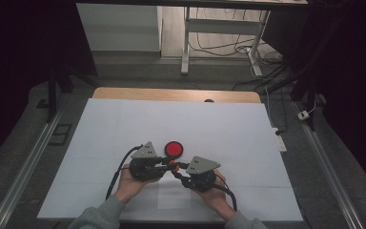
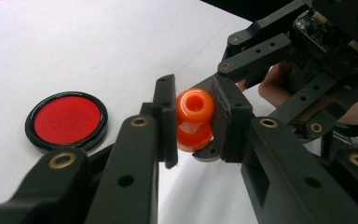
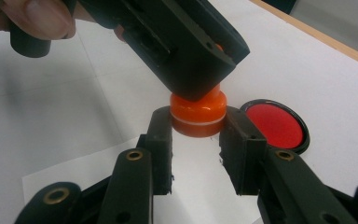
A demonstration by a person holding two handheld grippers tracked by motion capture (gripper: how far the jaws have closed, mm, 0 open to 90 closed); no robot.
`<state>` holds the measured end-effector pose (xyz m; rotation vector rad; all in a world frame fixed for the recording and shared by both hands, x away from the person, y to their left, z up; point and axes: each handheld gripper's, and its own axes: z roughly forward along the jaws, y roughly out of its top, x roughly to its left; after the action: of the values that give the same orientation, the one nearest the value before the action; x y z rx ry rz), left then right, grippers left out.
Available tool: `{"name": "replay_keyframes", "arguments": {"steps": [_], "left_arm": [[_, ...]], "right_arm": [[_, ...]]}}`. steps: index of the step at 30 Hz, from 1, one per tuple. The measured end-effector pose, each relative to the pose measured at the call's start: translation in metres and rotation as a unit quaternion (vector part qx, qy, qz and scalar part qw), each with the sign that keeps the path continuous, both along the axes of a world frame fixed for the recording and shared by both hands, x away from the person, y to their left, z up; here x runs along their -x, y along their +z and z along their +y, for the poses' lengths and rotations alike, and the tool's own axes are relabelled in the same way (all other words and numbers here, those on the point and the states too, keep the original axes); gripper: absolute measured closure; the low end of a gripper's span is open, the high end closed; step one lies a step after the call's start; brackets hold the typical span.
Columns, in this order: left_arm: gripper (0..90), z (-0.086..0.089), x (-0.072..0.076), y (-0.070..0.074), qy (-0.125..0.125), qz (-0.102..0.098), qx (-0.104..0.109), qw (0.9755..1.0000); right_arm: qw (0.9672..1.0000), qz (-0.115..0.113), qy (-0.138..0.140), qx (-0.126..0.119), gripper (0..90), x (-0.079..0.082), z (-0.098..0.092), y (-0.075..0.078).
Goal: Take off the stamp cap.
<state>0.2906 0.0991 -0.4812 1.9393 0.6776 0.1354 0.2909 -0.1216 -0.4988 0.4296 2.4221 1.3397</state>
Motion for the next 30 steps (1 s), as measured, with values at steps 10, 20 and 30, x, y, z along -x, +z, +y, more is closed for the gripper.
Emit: {"name": "replay_keyframes", "arguments": {"steps": [10,20,30], "left_arm": [[72.5,0.0007,-0.0003,-0.0009,-0.001,0.003,0.004,1.0],[72.5,0.0004,0.0,-0.0012,-0.001,0.003,0.003,1.0],[72.6,0.001,0.0001,-0.0009,-0.001,0.001,0.005,1.0]], "right_arm": [[1.0,-0.001,0.0,0.001,65.2,0.0003,0.0001,-0.0001],[0.9999,-0.008,0.006,0.005,65.2,-0.0001,-0.0005,-0.0009],[0.9999,-0.009,0.006,0.001,65.2,0.0004,-0.0011,-0.0006]]}}
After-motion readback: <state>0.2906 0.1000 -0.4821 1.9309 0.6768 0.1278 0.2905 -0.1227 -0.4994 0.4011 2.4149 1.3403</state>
